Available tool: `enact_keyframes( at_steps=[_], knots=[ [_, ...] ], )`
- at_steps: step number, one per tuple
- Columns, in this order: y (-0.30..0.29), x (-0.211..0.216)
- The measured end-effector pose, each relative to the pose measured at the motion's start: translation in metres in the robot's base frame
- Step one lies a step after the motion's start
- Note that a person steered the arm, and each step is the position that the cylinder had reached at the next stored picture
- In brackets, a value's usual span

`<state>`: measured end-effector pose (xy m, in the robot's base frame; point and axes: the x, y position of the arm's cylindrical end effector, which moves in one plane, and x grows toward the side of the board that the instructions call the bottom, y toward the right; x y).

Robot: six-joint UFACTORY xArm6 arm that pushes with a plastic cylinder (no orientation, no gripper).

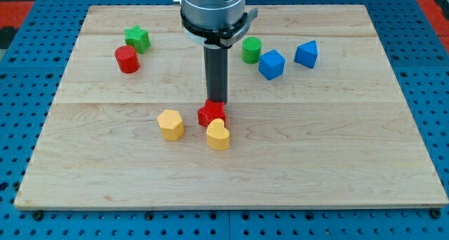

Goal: Push the green star closer to green circle

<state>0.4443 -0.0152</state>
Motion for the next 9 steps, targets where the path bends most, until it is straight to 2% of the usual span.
enact_keyframes(
  at_steps=[2,3,5,6,7,8,9],
  knots=[
    [-0.015,-0.107],
    [-0.021,-0.134],
    [-0.089,-0.227],
    [-0.097,-0.239],
    [-0.136,-0.239],
    [-0.219,-0.239],
    [-0.261,-0.229]
  ],
)
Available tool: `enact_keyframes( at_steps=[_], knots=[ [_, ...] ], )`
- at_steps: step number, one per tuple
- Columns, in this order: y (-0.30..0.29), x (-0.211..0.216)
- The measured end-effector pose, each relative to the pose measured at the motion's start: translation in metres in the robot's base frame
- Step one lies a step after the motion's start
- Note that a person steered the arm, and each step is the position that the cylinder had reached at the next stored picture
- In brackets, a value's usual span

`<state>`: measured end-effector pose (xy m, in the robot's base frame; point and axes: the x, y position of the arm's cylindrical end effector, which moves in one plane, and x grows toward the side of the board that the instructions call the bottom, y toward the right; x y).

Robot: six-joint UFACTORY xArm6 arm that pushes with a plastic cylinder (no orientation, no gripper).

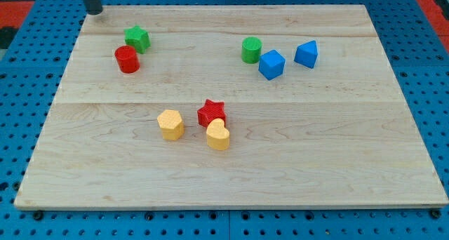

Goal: Push the green star closer to green circle

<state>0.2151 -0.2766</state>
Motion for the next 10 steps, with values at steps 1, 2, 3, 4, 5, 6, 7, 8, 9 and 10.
enact_keyframes(
  at_steps=[1,2,3,4,5,6,7,8,9,10],
  knots=[
    [-0.006,0.052],
    [-0.006,0.053],
    [0.025,0.067],
    [0.056,0.071],
    [0.061,0.071],
    [0.104,0.071],
    [0.107,0.071],
    [0.112,0.074],
    [0.143,0.078],
    [0.174,0.078]
  ],
)
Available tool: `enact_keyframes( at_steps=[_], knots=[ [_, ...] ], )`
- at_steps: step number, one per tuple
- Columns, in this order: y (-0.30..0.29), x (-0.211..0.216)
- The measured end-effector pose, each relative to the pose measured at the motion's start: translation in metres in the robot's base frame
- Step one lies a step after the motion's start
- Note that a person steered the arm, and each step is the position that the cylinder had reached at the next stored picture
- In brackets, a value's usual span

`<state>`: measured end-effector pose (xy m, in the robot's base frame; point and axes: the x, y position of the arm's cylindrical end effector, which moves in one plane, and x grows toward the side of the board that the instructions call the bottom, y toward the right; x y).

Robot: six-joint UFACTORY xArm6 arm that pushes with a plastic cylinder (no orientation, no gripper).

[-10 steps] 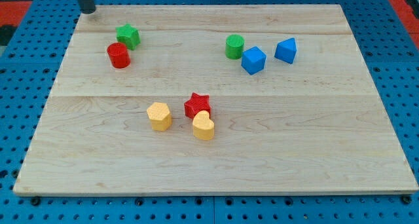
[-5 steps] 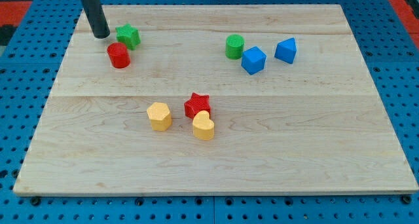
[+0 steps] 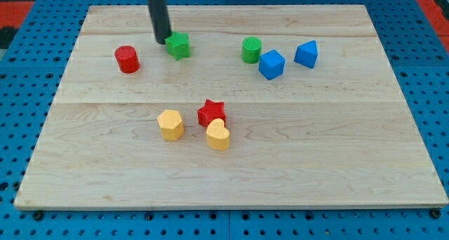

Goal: Push the green star closer to green circle

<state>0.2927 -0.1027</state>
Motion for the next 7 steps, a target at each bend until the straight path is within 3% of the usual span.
enact_keyframes(
  at_steps=[2,4,7],
  knots=[
    [0.057,0.006],
    [0.022,-0.002],
    [0.026,0.035]
  ],
)
